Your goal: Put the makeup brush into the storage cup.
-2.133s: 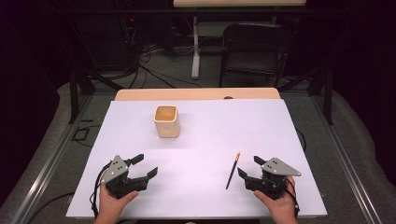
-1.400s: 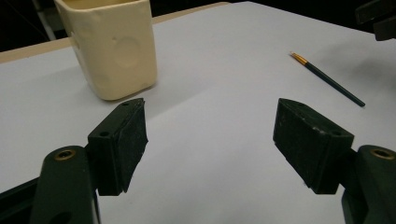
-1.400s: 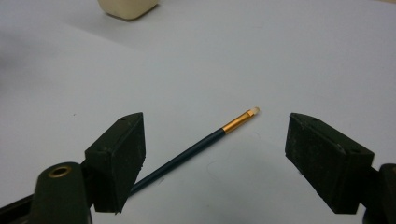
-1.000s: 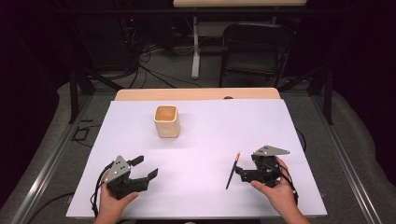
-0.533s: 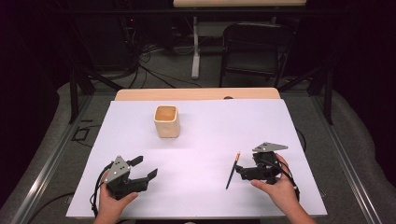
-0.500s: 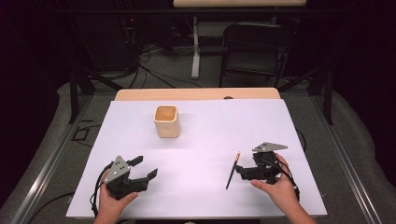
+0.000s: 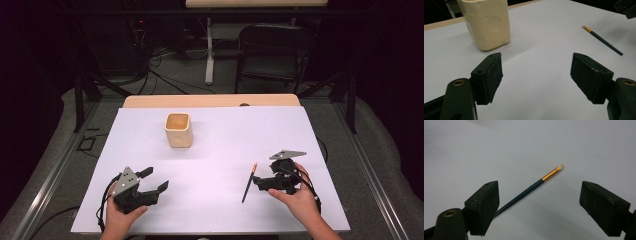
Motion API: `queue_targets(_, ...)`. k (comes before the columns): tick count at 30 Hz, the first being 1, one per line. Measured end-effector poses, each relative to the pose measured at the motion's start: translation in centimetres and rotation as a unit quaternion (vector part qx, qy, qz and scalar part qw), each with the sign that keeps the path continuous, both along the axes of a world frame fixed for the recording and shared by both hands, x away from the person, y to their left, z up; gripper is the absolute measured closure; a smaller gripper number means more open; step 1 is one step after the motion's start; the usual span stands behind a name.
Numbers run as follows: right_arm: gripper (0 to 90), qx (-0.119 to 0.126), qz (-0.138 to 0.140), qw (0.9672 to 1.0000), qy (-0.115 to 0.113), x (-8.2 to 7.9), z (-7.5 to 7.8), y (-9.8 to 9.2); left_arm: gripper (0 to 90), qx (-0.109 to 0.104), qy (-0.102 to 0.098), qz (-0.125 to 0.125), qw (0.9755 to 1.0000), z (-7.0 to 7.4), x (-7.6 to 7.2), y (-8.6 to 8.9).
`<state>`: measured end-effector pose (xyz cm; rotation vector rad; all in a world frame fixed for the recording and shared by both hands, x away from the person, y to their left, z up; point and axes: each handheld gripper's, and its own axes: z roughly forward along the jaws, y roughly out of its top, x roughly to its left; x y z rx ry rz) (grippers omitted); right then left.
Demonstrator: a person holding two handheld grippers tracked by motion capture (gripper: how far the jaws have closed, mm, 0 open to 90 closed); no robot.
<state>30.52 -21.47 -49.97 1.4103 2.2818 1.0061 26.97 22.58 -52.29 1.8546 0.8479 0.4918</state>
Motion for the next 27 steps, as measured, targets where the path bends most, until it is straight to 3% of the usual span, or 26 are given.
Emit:
queue_targets(21,18.6,-0.027,-0.007,0.9991,0.031,0.6,-0.3,-0.1,25.5,0.007,0.003,-0.003,1.0,-0.1,0.0,-0.1)
queue_targets(27,19.7,-0.03,-0.01,0.9983,0.049,1.1,-0.1,-0.3,25.5,0.01,0.004,-0.002,0.9999,-0.1,0.0,-0.1)
